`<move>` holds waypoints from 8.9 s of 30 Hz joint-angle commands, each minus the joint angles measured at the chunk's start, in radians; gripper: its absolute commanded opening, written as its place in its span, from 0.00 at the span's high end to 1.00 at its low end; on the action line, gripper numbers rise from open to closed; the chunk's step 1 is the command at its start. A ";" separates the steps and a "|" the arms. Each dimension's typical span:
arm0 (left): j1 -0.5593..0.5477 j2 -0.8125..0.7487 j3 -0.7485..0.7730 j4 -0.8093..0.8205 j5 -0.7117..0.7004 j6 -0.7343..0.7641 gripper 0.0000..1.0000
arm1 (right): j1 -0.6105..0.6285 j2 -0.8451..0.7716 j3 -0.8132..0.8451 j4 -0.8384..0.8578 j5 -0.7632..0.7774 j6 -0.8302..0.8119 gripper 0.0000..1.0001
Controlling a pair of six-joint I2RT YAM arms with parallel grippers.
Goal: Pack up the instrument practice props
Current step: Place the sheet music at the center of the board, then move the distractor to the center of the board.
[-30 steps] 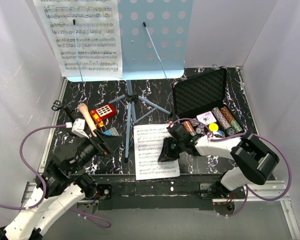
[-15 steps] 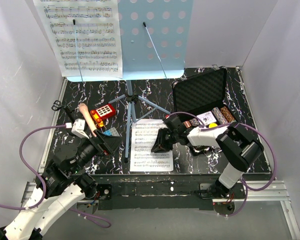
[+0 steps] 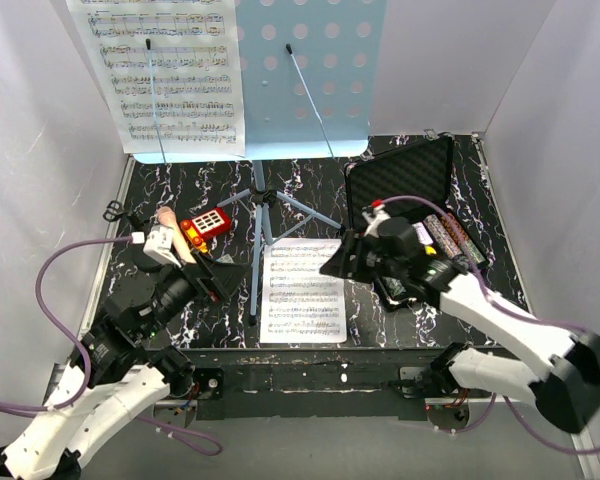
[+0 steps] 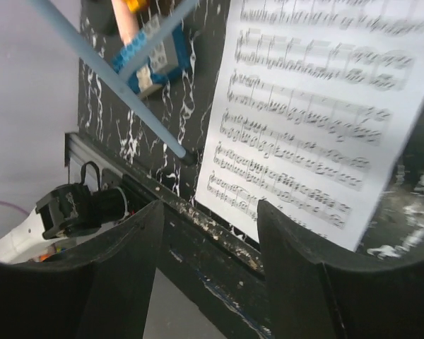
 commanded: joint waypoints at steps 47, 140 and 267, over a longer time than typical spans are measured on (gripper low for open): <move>-0.050 0.147 0.259 0.108 0.146 0.207 0.02 | -0.116 -0.190 -0.061 -0.302 0.445 -0.337 0.34; -0.052 0.002 -0.150 0.167 0.224 0.034 0.02 | -0.464 0.576 0.340 -0.331 0.332 -0.384 0.99; -0.050 0.038 -0.108 0.082 0.262 0.028 0.02 | -0.632 0.696 0.812 -0.168 0.128 -0.360 0.42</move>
